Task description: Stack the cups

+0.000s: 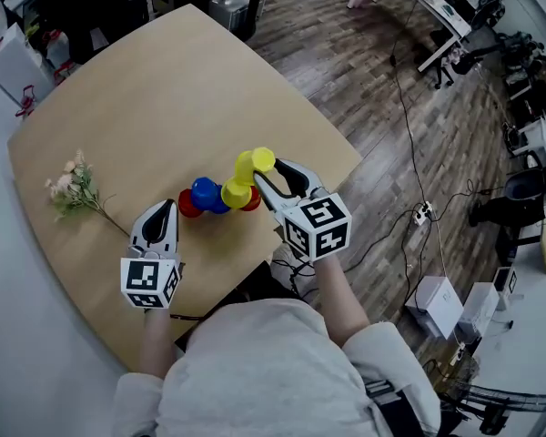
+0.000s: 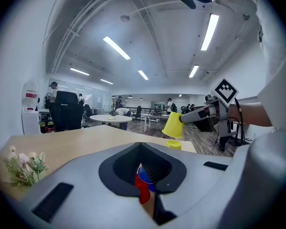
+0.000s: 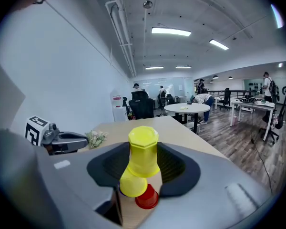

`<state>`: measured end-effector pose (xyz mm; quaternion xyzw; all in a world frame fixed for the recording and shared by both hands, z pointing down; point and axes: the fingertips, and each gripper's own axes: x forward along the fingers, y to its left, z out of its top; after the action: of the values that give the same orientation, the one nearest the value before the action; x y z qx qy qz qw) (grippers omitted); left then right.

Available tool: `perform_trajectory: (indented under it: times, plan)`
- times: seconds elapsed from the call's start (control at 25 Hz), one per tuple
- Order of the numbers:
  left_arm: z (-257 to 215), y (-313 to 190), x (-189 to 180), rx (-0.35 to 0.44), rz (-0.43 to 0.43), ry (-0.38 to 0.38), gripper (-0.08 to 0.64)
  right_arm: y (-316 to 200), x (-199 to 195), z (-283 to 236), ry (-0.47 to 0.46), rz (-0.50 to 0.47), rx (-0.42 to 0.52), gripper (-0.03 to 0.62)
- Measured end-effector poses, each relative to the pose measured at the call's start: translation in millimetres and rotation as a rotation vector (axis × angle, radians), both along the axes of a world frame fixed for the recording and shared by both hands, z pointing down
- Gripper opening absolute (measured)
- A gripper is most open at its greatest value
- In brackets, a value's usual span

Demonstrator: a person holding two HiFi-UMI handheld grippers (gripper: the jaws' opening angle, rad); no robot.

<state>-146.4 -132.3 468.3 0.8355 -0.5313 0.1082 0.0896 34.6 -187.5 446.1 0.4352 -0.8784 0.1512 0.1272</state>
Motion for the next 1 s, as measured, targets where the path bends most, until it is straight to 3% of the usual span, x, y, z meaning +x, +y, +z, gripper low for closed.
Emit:
perform_trajectory:
  times: [0.48,1.0]
  plan:
    - [-3,26,-23,0.004,-0.031,0.005,0.009,20,-64,-6,0.079,-0.137,-0.022,0.192]
    - [-1,41,-44,-0.001,-0.064,0.012,0.009,20,-79,5,0.148,-0.126,-0.038,0.193]
